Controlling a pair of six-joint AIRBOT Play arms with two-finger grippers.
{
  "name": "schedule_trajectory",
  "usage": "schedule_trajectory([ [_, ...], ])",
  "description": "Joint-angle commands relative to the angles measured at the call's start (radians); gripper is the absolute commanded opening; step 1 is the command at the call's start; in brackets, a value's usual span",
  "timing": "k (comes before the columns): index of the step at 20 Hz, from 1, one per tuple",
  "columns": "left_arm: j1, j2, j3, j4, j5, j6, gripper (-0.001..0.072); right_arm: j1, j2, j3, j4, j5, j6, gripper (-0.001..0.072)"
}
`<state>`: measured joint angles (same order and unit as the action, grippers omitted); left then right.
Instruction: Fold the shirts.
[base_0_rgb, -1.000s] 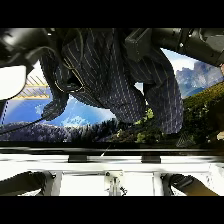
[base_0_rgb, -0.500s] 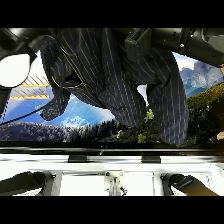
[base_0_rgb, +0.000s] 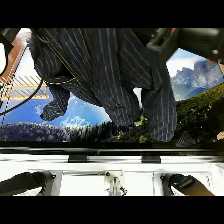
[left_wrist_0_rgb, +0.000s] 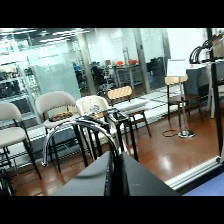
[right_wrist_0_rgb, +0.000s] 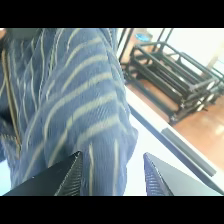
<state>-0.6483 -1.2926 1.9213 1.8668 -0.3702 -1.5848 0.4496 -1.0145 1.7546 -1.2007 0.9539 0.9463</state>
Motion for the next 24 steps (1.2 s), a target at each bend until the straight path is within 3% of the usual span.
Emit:
schedule_trajectory([
  [1, 0.018, 0.003, 0.001, 0.001, -0.016, 0.003, 0.0063, 0.000, 0.052, 0.000, -0.022, 0.109, 0.043, 0.0505],
  [4, 0.020, 0.003, 0.001, 0.001, -0.015, 0.003, 0.0064, 0.000, 0.050, -0.001, -0.026, 0.215, 0.114, 0.0504],
  [11, 0.026, 0.012, 0.001, 0.001, -0.015, 0.003, 0.0064, 0.000, -0.051, -0.001, -0.183, 0.416, 0.119, 0.0504],
  [12, 0.031, 0.012, 0.001, 0.001, -0.016, 0.003, 0.0064, 0.000, -0.060, -0.001, -0.183, 0.416, 0.118, 0.0477],
  [13, 0.037, 0.012, 0.001, 0.001, -0.016, 0.003, 0.0063, 0.000, -0.063, -0.001, -0.182, 0.415, 0.114, 0.0245],
  [14, 0.047, 0.012, 0.001, 0.001, -0.016, 0.003, 0.0064, 0.000, -0.060, -0.001, -0.182, 0.419, 0.115, 0.0111],
  [19, 0.096, 0.013, 0.001, 0.001, -0.016, 0.003, 0.0064, 0.000, 0.005, 0.000, -0.213, 0.429, 0.116, 0.0105],
  [24, 0.099, 0.016, 0.001, 0.001, -0.016, 0.003, 0.0064, 0.000, 0.024, -0.002, -0.245, 0.546, 0.169, 0.0105],
])
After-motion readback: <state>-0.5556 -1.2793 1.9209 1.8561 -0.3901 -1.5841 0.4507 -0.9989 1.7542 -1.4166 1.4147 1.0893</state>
